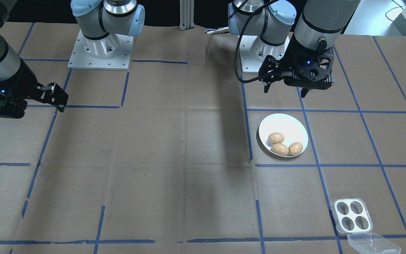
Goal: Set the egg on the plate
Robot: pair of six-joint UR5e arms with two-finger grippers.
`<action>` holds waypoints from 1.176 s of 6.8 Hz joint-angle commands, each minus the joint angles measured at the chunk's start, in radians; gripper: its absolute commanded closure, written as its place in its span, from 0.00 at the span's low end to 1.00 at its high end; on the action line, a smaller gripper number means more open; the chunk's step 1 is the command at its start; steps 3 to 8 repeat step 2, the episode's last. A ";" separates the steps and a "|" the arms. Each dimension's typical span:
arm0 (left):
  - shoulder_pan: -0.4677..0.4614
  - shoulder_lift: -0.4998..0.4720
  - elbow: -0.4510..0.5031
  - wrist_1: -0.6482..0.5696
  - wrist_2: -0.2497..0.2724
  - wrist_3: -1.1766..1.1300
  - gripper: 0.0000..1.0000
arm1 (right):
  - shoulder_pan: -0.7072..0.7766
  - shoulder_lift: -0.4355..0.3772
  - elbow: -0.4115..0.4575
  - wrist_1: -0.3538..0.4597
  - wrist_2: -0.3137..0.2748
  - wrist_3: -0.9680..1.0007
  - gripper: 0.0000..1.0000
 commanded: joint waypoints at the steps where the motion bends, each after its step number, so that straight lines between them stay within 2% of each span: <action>1: 0.001 0.000 0.001 0.002 0.000 0.000 0.00 | 0.000 0.000 0.000 0.000 0.000 0.000 0.00; 8: 0.000 0.001 -0.001 0.000 0.000 0.000 0.00 | 0.000 0.000 0.000 0.000 0.000 0.000 0.00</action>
